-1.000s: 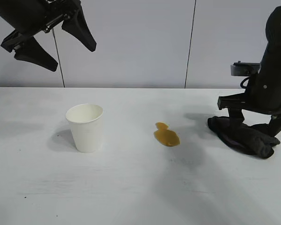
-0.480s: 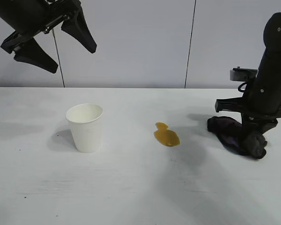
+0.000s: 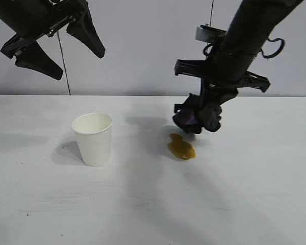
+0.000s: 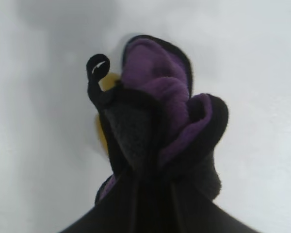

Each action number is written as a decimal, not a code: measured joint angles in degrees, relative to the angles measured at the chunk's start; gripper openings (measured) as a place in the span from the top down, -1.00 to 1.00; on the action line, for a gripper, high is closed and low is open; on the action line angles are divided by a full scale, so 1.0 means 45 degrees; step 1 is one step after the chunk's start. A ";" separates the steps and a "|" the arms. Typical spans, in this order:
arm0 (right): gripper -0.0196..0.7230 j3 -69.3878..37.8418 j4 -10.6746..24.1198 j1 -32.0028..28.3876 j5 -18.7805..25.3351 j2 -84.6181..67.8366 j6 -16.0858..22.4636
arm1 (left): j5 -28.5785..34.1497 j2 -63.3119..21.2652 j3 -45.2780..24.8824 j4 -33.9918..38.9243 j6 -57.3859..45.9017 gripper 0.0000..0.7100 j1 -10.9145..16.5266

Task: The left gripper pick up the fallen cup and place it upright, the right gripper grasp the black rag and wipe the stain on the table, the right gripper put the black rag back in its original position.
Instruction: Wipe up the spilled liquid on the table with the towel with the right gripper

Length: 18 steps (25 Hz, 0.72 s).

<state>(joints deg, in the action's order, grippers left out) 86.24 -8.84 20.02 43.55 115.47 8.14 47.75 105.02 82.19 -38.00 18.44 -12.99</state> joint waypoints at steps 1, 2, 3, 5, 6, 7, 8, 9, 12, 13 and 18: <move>0.78 0.0058 -0.0033 0.0242 -0.0031 0.0159 0.0045 | 0.0000 0.0000 0.0000 0.0025 0.0000 -0.95 0.0000; 0.78 0.0084 -0.0047 0.0428 -0.0062 0.0324 0.0077 | 0.0000 0.0000 0.0000 0.0087 0.0000 -0.95 0.0000; 0.78 0.0112 -0.0060 0.0603 -0.0135 0.0467 0.0091 | 0.0000 0.0000 0.0000 0.0143 0.0000 -0.95 0.0000; 0.78 0.0125 -0.0093 0.0774 -0.0203 0.0829 0.0189 | 0.0036 0.0000 0.0000 0.0238 -0.0010 -0.95 0.0000; 0.78 0.0125 -0.0093 0.0788 -0.0262 0.1009 0.0236 | 0.0050 0.0000 0.0000 0.0270 -0.0010 -0.95 0.0000; 0.78 0.0125 -0.0093 0.0788 -0.0327 0.1147 0.0239 | 0.0063 0.0000 0.0000 0.0273 -0.0010 -0.95 0.0000; 0.78 0.0125 -0.0079 0.0788 -0.0381 0.1314 0.0265 | 0.0077 0.0000 0.0000 0.0273 -0.0010 -0.95 0.0000; 0.78 0.0125 -0.0068 0.0788 -0.0501 0.1480 0.0278 | 0.0077 0.0000 0.0000 0.0284 -0.0010 -0.95 0.0000; 0.78 0.0149 -0.0083 0.0788 -0.0746 0.2030 0.0278 | 0.0087 0.0000 0.0000 0.0288 -0.0010 -0.95 0.0000; 0.78 0.0149 -0.0092 0.0788 -0.0830 0.2223 0.0278 | 0.0087 0.0000 0.0000 0.0288 -0.0010 -0.95 0.0000; 0.78 0.0179 0.0615 0.0817 -0.1012 0.2345 0.1144 | 0.0087 0.0000 0.0000 0.0288 -0.0010 -0.95 0.0000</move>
<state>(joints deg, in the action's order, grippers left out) 87.04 -6.07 23.70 39.00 126.02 13.29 48.14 105.02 82.19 -36.71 18.40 -12.99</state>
